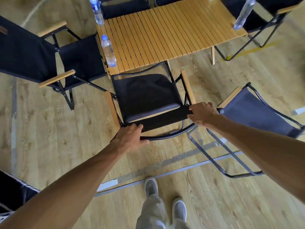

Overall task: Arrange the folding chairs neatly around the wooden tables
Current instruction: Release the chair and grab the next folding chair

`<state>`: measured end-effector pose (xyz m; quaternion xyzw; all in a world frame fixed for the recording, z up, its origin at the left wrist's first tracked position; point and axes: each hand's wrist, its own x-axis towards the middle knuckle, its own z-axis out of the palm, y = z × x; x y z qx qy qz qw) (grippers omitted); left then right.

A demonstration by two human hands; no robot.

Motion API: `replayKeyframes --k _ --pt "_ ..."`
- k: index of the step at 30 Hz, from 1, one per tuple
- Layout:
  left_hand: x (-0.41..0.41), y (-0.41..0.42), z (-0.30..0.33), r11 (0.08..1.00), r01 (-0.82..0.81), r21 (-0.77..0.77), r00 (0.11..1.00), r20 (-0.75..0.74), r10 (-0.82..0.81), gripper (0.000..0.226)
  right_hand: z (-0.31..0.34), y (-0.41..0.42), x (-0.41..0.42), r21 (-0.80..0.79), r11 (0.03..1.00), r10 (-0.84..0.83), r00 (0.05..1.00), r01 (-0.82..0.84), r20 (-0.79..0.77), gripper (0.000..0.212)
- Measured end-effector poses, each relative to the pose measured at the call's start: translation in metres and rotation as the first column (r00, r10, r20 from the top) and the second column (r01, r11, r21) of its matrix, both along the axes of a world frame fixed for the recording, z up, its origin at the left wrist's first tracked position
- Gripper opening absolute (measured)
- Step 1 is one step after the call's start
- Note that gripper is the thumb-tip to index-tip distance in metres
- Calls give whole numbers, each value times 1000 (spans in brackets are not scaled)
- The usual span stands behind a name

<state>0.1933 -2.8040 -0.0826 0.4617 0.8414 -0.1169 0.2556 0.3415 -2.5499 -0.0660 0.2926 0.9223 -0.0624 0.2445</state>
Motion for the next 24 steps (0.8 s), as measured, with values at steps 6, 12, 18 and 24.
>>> replayKeyframes --k 6,12,18,24 --pt "70 93 58 954 173 246 985 -27 -171 69 45 23 64 7 998 -69 988 70 -142 32" --pt "181 178 83 878 354 323 935 -159 -318 58 74 52 193 -9 981 -194 972 194 -132 45" --pt "283 237 75 870 428 245 901 -198 -387 55 58 64 349 -22 966 -256 966 257 42 67" --pt "313 273 53 895 447 0 887 -130 -443 58 6 46 437 -109 932 -318 923 347 219 52"
